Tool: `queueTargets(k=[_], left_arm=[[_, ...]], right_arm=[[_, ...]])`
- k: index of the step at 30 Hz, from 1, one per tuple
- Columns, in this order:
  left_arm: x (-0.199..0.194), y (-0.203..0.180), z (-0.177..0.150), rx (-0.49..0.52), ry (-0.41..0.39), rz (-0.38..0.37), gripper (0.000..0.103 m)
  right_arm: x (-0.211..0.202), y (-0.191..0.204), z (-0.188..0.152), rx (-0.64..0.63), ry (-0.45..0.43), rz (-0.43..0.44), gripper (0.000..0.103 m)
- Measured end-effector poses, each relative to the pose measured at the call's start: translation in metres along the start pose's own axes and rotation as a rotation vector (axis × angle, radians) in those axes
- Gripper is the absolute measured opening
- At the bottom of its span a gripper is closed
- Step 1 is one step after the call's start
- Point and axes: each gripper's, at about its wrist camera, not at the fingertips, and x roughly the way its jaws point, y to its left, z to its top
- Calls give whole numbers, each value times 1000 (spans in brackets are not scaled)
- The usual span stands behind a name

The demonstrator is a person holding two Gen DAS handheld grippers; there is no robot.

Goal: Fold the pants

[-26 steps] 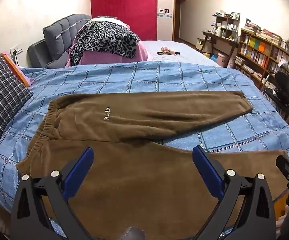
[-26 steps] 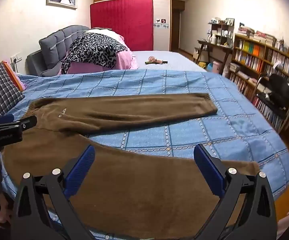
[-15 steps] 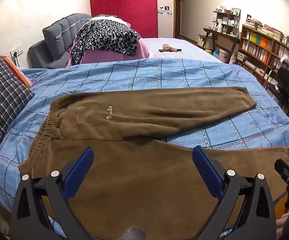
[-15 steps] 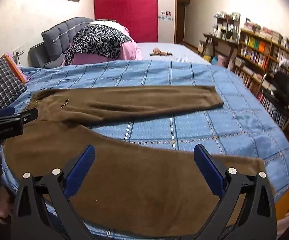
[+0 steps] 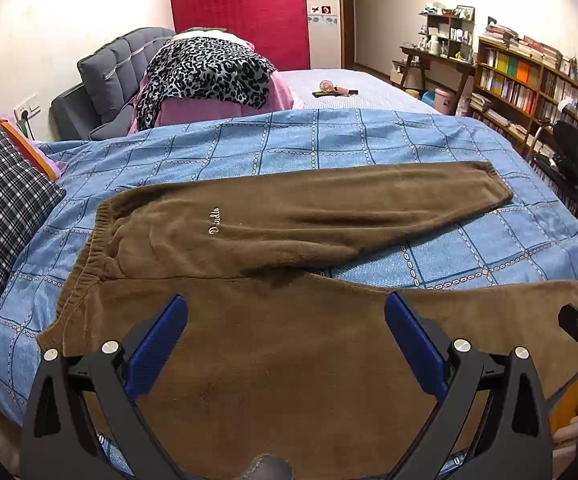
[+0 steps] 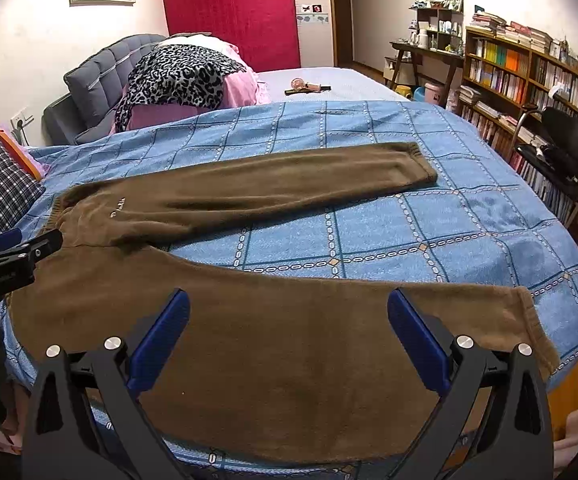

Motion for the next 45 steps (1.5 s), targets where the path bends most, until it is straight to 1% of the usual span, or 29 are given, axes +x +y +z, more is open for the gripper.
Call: queueTargets(k=[9, 15, 18, 22, 28, 38, 45], left_arm=[[6, -2, 1, 6, 14, 4, 98], [10, -1, 1, 4, 24, 10, 98], [12, 2, 0, 0, 27, 10, 98], [17, 5, 0, -1, 34, 12, 98], [22, 10, -1, -8, 43, 17, 98], [21, 15, -1, -12, 40, 31, 98], [18, 21, -3, -25, 38, 41, 98]], right_arm=[[3, 1, 3, 3, 9, 27, 100], [10, 2, 1, 7, 32, 34, 100], [13, 5, 1, -1, 43, 52, 100], [16, 9, 1, -15, 49, 47, 101], [23, 8, 3, 3, 62, 36, 100], [20, 5, 6, 18, 46, 30, 101], [20, 2, 5, 26, 56, -22, 100]])
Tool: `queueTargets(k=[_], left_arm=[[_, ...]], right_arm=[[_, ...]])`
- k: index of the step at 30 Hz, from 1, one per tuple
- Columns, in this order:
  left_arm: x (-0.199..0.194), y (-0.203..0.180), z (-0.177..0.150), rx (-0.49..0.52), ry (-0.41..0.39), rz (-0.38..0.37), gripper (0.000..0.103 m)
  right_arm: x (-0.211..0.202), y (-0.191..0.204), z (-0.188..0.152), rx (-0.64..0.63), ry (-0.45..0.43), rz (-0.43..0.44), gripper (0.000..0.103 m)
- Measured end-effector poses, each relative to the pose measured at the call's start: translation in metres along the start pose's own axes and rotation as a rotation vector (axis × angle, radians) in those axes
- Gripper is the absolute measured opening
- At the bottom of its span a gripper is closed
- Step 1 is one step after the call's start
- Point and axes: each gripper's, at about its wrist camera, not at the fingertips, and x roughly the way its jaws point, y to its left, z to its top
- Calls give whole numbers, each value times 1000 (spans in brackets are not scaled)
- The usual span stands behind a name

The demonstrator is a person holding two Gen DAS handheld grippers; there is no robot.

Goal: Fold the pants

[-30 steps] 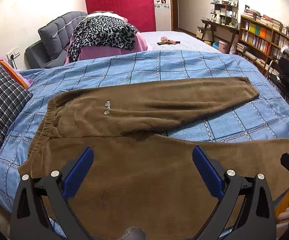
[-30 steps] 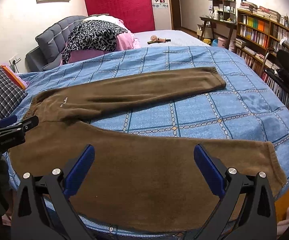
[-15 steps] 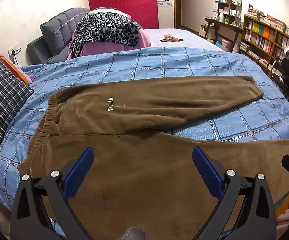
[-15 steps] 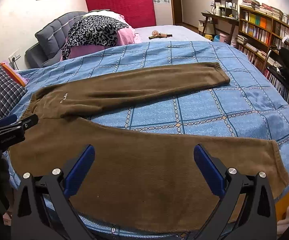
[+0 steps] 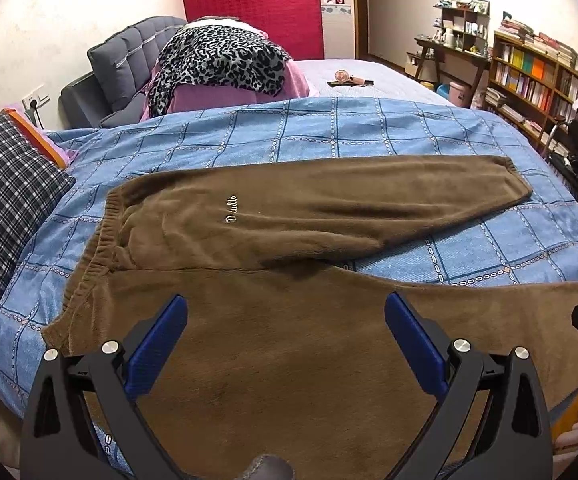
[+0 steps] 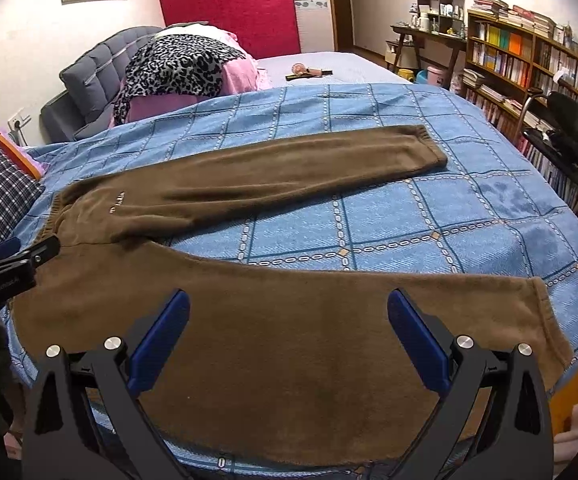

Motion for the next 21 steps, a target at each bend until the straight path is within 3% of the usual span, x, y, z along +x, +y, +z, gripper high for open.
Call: queueTargets(k=[21], left_arm=[[26, 17, 1, -34, 55, 35, 98]], right_arm=[[23, -18, 4, 57, 54, -34, 100]])
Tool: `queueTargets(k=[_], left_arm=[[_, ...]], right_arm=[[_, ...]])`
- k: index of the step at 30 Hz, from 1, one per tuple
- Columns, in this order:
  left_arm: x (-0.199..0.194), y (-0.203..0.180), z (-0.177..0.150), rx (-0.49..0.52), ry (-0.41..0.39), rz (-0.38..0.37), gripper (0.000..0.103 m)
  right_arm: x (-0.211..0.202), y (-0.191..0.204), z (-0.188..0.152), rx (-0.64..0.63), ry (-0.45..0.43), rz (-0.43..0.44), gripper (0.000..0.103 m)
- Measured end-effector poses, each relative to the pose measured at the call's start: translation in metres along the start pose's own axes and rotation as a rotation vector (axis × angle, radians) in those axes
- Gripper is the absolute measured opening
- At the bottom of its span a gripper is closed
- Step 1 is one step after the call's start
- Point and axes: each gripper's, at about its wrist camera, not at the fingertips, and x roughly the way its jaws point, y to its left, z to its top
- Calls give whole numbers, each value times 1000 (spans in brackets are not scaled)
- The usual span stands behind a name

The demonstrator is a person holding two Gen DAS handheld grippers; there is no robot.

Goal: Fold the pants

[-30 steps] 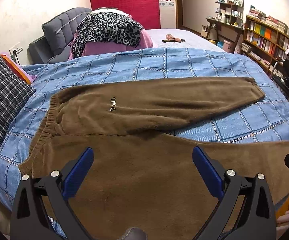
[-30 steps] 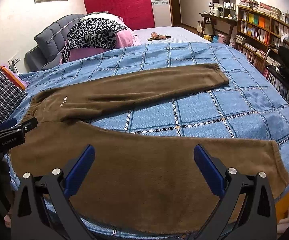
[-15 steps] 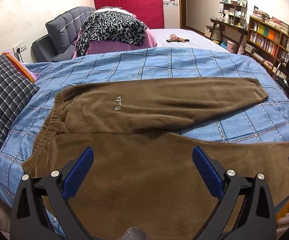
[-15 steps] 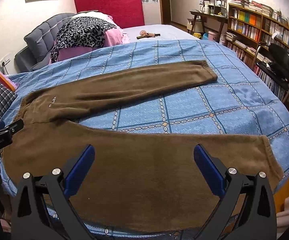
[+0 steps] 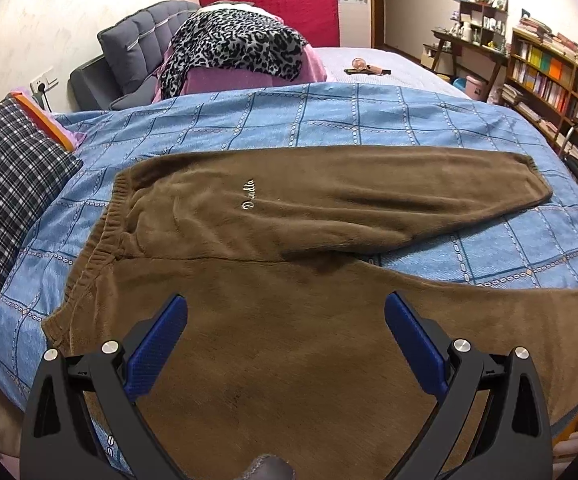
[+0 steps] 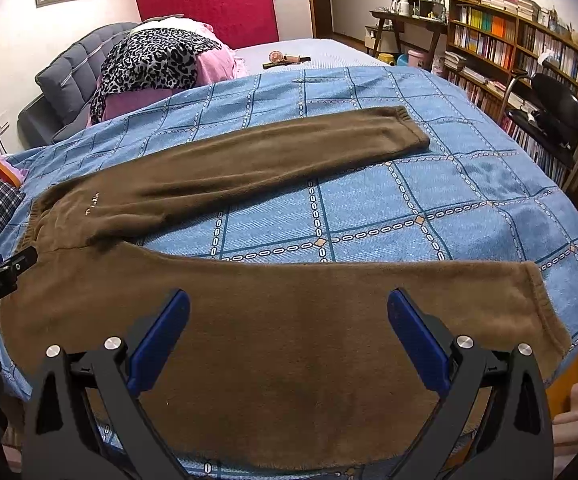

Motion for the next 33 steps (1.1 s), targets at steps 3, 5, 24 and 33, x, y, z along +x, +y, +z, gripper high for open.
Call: queueTargets(k=[3, 5, 24, 33], left_arm=[[10, 8, 4, -9, 15, 7, 98], [18, 17, 9, -22, 20, 23, 98], [153, 199, 84, -312, 106, 275, 98], [225, 267, 126, -447, 130, 291, 98]], right_arm=[[4, 1, 2, 1, 5, -3, 100], [9, 1, 4, 3, 14, 1, 100], [76, 32, 22, -32, 144, 22, 100], [112, 41, 35, -33, 198, 34, 100]])
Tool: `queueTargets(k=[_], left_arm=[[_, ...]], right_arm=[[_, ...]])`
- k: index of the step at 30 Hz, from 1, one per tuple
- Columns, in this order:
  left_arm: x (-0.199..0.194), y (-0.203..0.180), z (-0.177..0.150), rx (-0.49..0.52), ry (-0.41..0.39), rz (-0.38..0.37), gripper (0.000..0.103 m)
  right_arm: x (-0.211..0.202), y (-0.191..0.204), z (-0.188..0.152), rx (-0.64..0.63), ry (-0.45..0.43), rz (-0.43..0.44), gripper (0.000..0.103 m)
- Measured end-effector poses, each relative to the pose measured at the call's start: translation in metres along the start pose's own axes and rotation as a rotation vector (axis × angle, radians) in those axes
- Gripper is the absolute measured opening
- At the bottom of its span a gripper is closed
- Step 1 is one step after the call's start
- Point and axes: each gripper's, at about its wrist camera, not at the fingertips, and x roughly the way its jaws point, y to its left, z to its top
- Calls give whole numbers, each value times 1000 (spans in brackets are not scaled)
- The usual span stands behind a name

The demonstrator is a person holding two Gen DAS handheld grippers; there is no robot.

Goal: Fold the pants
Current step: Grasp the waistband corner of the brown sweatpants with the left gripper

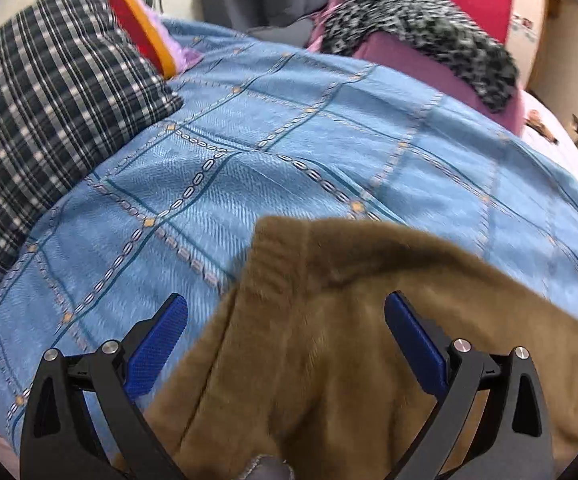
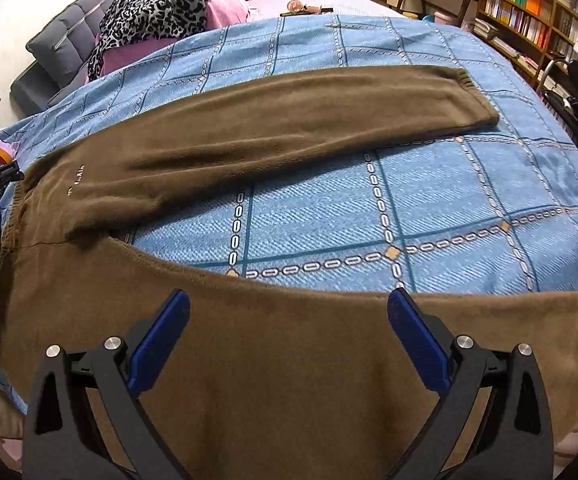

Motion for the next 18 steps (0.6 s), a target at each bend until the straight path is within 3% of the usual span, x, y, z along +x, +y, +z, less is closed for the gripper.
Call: queueTargets(k=[8, 13, 15, 18], left_arm=[[59, 4, 29, -87, 104, -19, 98], [66, -1, 30, -92, 125, -62, 69], [56, -3, 28, -73, 107, -69, 49], [36, -3, 25, -58, 64, -98, 39]], right_arm=[[25, -1, 5, 3, 40, -2, 100], [38, -8, 4, 31, 63, -11, 100], [38, -9, 5, 31, 54, -14, 100], [40, -12, 9, 27, 40, -22, 100]])
